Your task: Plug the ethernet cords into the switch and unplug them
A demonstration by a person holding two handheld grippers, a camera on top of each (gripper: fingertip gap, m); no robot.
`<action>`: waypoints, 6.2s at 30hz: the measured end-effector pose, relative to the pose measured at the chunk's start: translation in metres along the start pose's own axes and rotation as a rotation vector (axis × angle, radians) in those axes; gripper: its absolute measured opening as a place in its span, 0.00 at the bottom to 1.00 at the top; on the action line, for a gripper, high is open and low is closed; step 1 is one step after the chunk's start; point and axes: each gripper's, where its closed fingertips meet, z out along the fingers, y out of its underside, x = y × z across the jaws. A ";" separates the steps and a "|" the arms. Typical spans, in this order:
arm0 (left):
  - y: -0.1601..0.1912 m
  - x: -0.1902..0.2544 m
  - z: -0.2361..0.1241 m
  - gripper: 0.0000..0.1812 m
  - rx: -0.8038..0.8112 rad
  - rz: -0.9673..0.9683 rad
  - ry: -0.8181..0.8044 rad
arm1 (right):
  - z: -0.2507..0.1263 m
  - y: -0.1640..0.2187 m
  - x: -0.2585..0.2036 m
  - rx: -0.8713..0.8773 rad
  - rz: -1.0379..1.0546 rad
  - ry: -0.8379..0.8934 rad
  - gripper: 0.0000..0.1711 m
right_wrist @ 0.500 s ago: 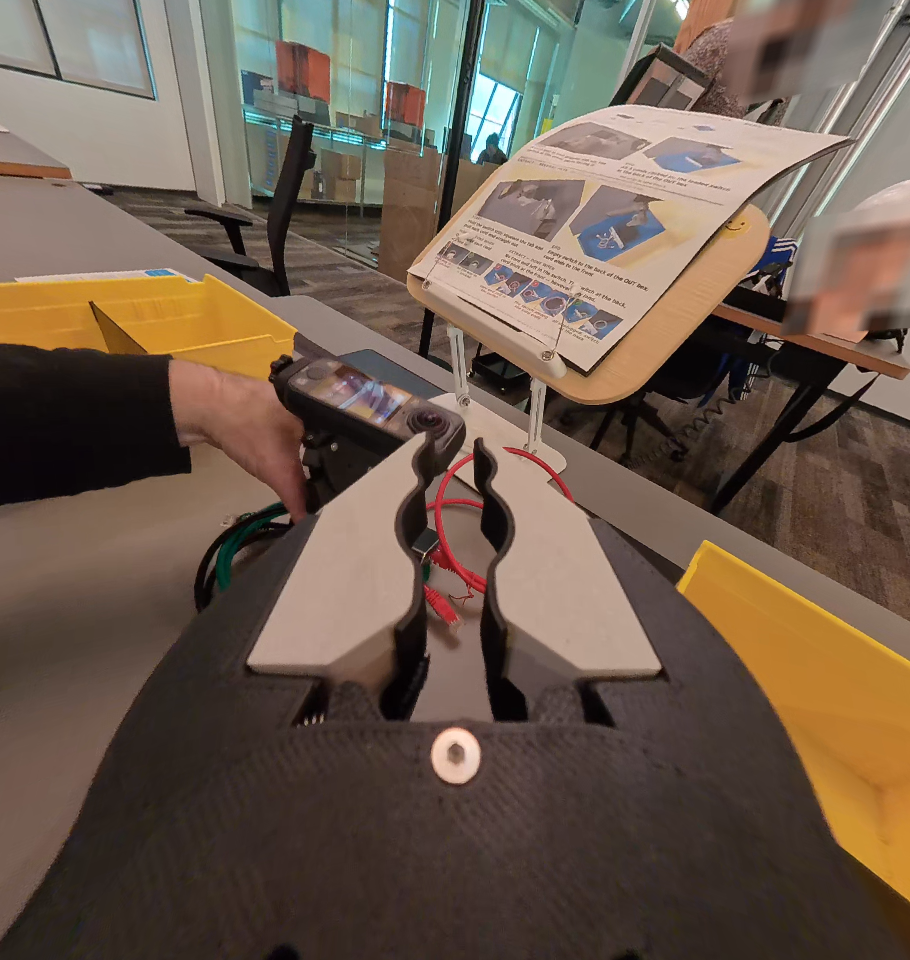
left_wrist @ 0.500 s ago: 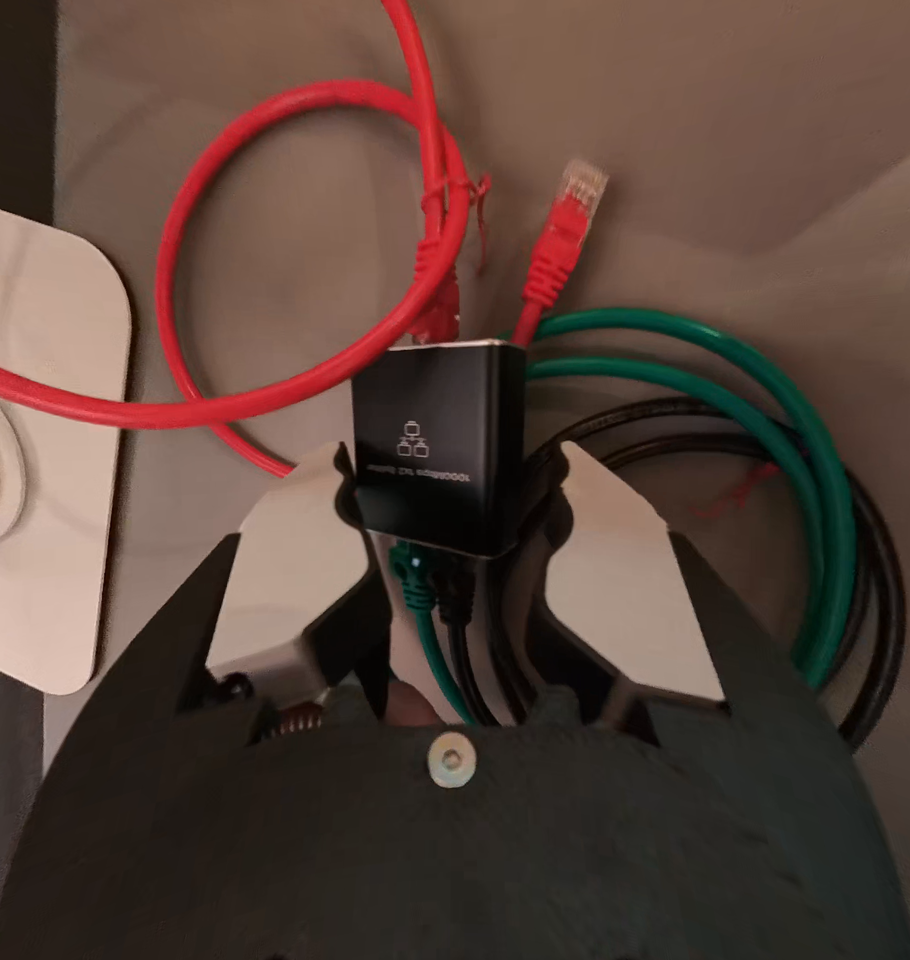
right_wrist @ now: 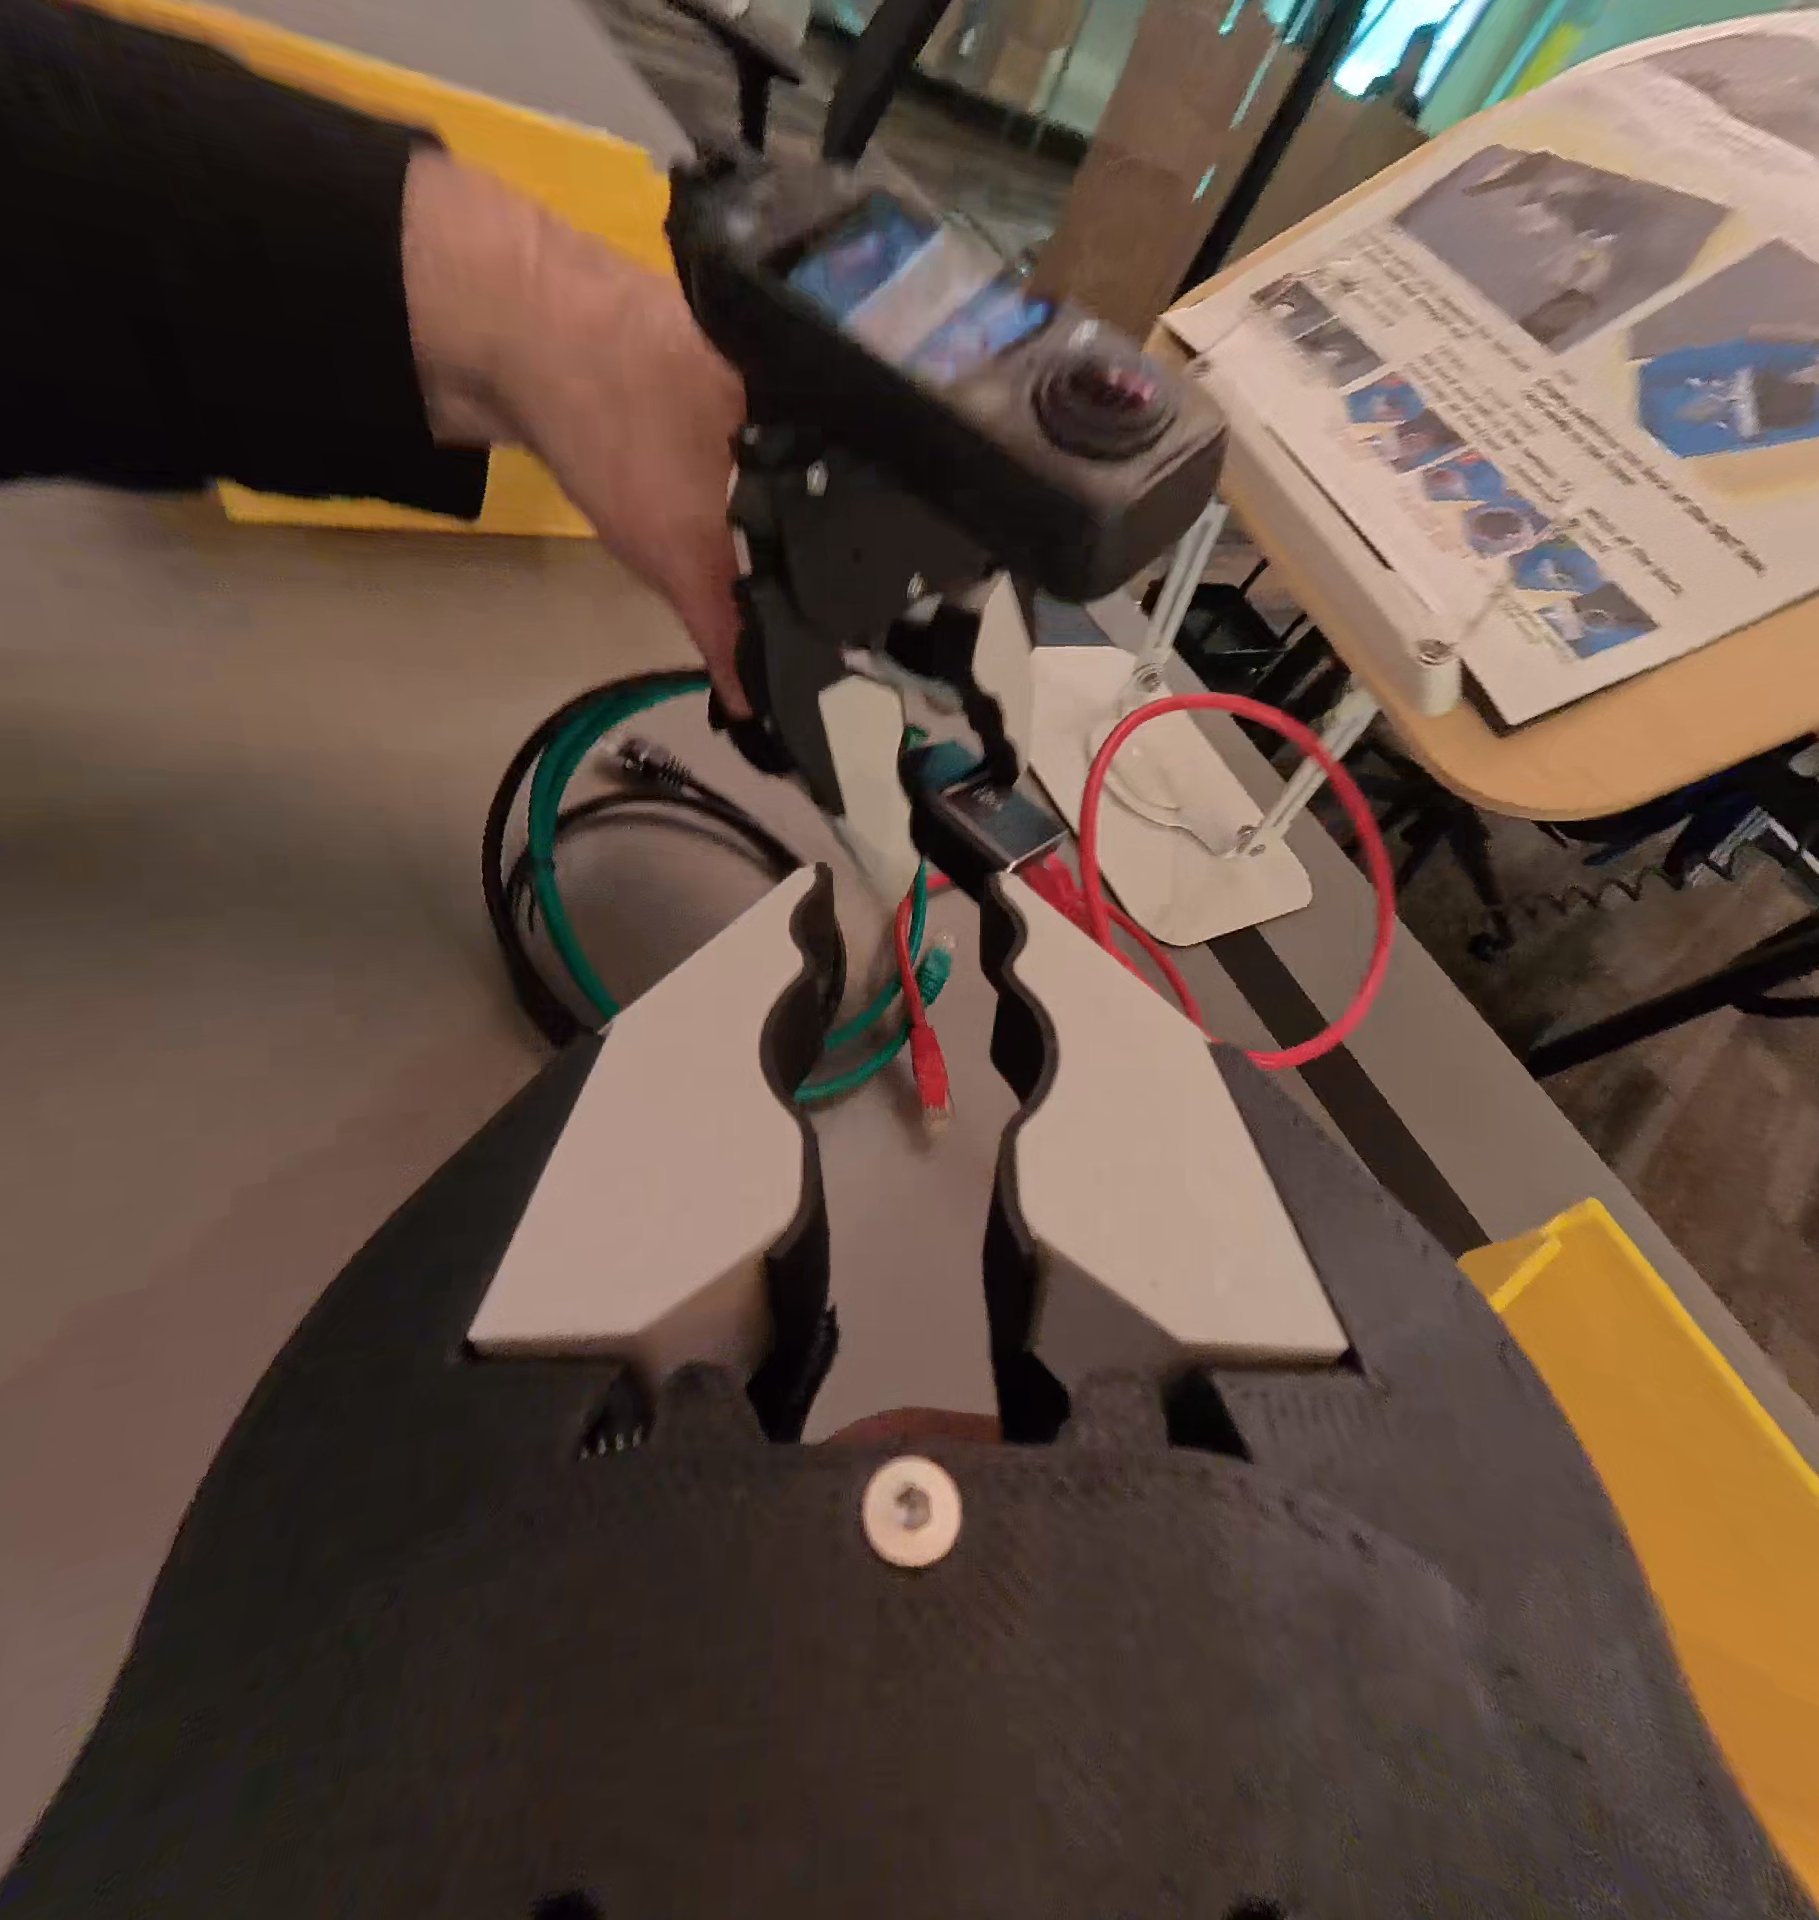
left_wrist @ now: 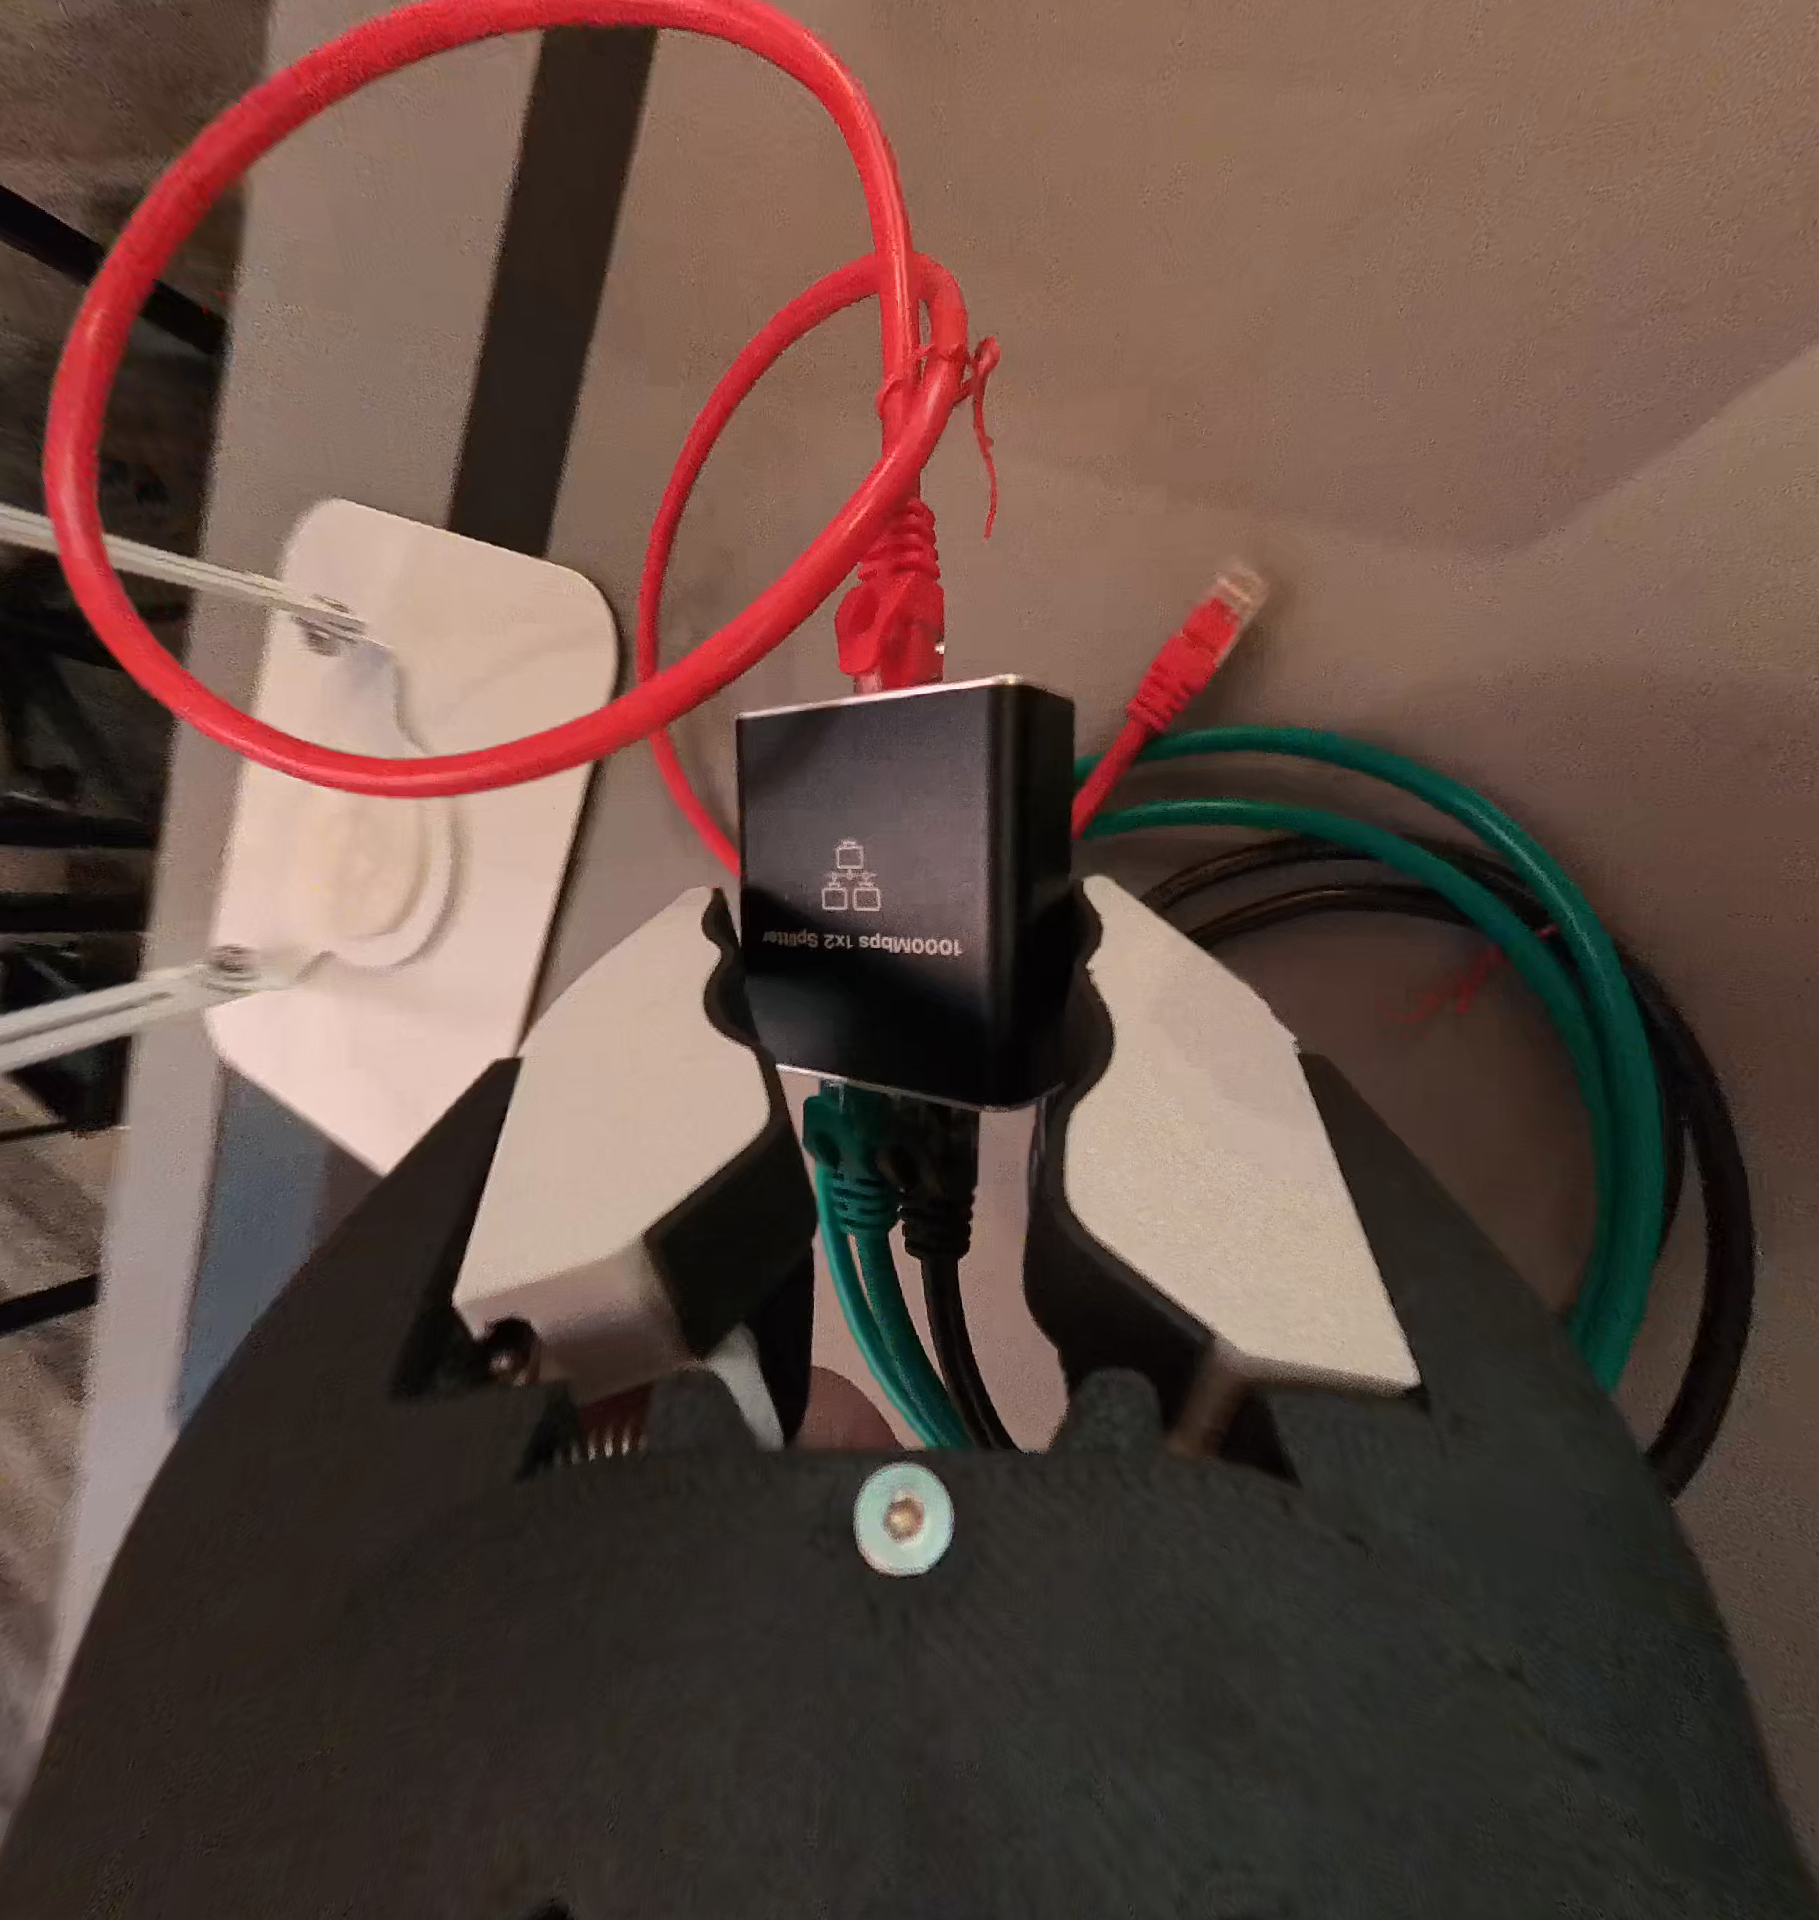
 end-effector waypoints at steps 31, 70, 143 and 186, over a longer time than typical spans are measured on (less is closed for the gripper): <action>0.000 0.079 -0.108 0.30 -0.051 0.176 0.256 | 0.044 -0.004 -0.037 -0.086 -0.828 0.256 0.11; 0.019 0.108 -0.130 0.42 -0.263 0.256 0.635 | 0.024 -0.044 -0.063 -0.006 -0.855 0.096 0.10; 0.017 0.111 -0.104 0.42 0.157 -0.103 0.442 | -0.121 -0.065 0.064 0.008 -0.374 0.230 0.07; -0.017 0.138 -0.138 0.42 0.353 0.149 0.317 | -0.143 -0.085 0.185 -0.050 -0.174 0.608 0.07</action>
